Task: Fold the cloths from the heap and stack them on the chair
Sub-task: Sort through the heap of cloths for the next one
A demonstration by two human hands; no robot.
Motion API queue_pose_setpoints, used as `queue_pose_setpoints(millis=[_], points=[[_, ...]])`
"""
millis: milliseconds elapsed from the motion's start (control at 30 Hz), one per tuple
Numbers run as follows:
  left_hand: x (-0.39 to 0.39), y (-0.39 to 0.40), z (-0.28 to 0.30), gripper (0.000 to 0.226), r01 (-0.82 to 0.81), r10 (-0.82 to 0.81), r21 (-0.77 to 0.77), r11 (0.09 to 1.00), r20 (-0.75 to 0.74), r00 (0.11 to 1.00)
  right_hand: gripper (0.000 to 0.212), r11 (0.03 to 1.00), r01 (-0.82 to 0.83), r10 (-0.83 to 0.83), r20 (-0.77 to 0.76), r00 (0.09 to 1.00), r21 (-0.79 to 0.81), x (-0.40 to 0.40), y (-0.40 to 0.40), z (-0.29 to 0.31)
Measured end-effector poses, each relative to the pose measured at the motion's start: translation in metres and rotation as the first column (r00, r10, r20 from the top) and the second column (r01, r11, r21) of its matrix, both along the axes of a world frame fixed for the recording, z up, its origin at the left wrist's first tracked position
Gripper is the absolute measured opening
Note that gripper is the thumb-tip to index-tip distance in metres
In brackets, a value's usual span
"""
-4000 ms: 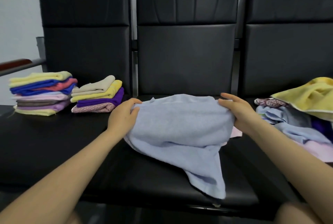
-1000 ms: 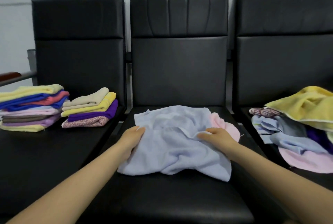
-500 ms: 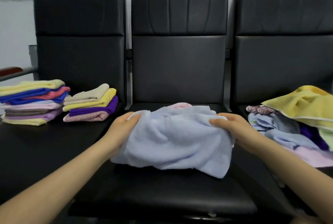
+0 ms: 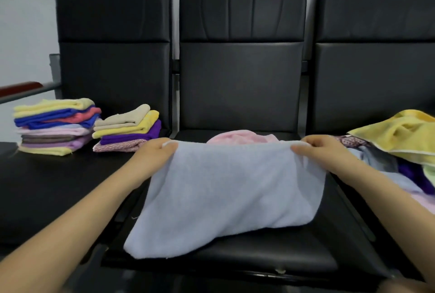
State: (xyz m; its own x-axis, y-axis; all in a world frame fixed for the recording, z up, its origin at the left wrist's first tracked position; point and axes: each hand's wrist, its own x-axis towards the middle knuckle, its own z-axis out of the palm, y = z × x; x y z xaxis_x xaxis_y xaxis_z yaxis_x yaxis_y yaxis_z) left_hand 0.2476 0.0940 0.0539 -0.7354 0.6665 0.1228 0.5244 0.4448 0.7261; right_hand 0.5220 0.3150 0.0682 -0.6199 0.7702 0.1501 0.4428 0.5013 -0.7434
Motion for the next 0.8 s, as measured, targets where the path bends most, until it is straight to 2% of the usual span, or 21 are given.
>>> queue_pose_setpoints(millis=[67, 133, 233, 300, 367, 467, 567, 600, 700, 800], points=[[-0.007, 0.016, -0.009, 0.025, -0.004, 0.005, 0.017, 1.000, -0.035, 0.999, 0.026, 0.991, 0.113, -0.112, -0.020, 0.994, 0.069, -0.019, 0.015, -0.002], [-0.020, 0.033, -0.020, 0.030, -0.027, 0.030, 0.038, 0.999, -0.081, 0.996, 0.027, 0.983, 0.162, -0.157, -0.062, 0.986, 0.091, -0.043, 0.038, -0.007], [-0.037, 0.053, -0.036, 0.031, -0.052, 0.055, 0.039, 0.998, -0.086, 0.995, 0.020, 0.984, 0.150, -0.143, -0.071, 0.987, 0.092, -0.074, 0.064, -0.014], [-0.050, 0.061, -0.053, 0.035, -0.029, 0.027, -0.016, 0.999, -0.130, 0.991, 0.013, 0.988, 0.137, -0.133, -0.061, 0.989, 0.072, -0.089, 0.077, -0.029], [-0.066, 0.066, -0.072, 0.042, 0.012, -0.039, -0.130, 0.991, -0.210, 0.977, 0.012, 0.986, 0.149, -0.150, 0.006, 0.989, 0.077, -0.097, 0.091, -0.056], [-0.084, 0.073, -0.087, 0.041, 0.056, -0.099, -0.163, 0.985, -0.269, 0.958, 0.013, 0.985, 0.091, -0.116, 0.176, 0.978, 0.146, -0.099, 0.104, -0.088], [-0.084, 0.077, -0.084, 0.019, 0.105, -0.138, -0.162, 0.981, -0.207, 0.969, 0.010, 0.991, 0.070, -0.082, 0.106, 0.991, 0.113, -0.094, 0.105, -0.084], [-0.083, 0.078, -0.084, 0.014, 0.137, -0.160, -0.155, 0.978, -0.142, 0.977, 0.009, 0.989, 0.060, -0.073, 0.091, 0.993, 0.133, -0.092, 0.105, -0.083], [-0.080, 0.074, -0.079, 0.009, 0.225, -0.222, -0.098, 0.969, 0.041, 0.974, 0.009, 0.956, 0.029, -0.074, 0.144, 0.987, 0.292, -0.086, 0.103, -0.086], [-0.079, 0.066, -0.077, 0.010, 0.265, -0.266, -0.158, 0.951, 0.015, 0.964, 0.009, 0.926, 0.018, -0.079, 0.147, 0.986, 0.376, -0.081, 0.098, -0.091]])
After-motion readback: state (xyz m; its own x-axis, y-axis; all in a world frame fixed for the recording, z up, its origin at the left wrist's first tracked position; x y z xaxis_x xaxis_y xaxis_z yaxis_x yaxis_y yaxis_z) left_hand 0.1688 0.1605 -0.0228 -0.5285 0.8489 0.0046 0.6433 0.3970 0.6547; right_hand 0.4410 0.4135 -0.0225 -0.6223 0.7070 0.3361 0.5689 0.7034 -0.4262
